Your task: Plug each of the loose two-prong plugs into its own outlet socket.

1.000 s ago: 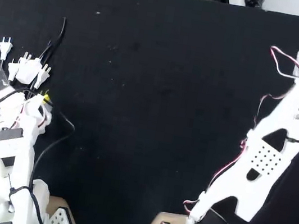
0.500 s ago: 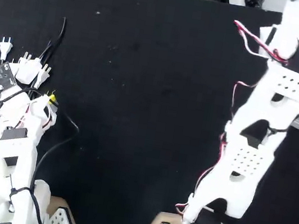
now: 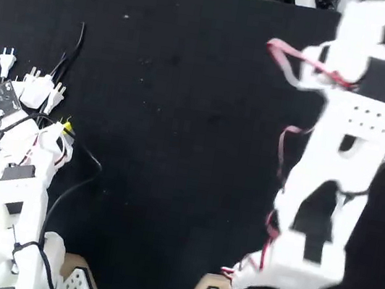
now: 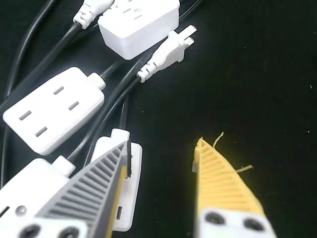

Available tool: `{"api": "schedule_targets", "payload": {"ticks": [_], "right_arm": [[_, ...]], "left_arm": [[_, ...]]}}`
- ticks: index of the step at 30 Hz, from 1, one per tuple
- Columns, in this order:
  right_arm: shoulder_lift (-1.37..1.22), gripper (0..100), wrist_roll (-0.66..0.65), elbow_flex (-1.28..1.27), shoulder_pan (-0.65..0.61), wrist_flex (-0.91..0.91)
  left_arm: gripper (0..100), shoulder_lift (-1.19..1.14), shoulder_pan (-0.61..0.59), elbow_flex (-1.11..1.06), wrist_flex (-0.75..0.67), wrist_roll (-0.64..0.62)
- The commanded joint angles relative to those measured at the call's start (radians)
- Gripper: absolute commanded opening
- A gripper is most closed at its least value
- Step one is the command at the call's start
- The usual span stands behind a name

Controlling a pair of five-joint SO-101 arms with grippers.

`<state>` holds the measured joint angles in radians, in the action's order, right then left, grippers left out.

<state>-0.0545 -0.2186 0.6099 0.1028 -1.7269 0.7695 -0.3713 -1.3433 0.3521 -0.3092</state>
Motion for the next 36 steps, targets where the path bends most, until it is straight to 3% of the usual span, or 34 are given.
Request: {"api": "schedule_targets", "payload": {"ticks": [1, 6, 11, 16, 21, 36], "right_arm": [[0.226, 22.2, 0.002, -0.412, -0.091, 0.086], [0.461, 22.2, 0.014, -0.891, -0.276, 0.308], [0.622, 22.2, 0.163, -1.33, -0.474, 0.69], [0.71, 22.2, 0.265, -1.62, -0.537, 1.023], [0.725, 22.2, 0.262, -1.814, -0.565, 1.297], [0.723, 22.3, 0.262, -1.85, -0.565, 1.341]], "left_arm": [[22, 0.026, 0.008, 0.048, -0.009, 0.006], [22, 0.026, 0.008, 0.048, -0.009, 0.006], [22, 0.026, 0.008, 0.048, -0.009, 0.006], [22, 0.026, 0.007, 0.048, -0.009, 0.006], [22, 0.026, 0.007, 0.054, -0.009, 0.006], [22, 0.026, 0.007, 0.054, -0.008, 0.078]]}}
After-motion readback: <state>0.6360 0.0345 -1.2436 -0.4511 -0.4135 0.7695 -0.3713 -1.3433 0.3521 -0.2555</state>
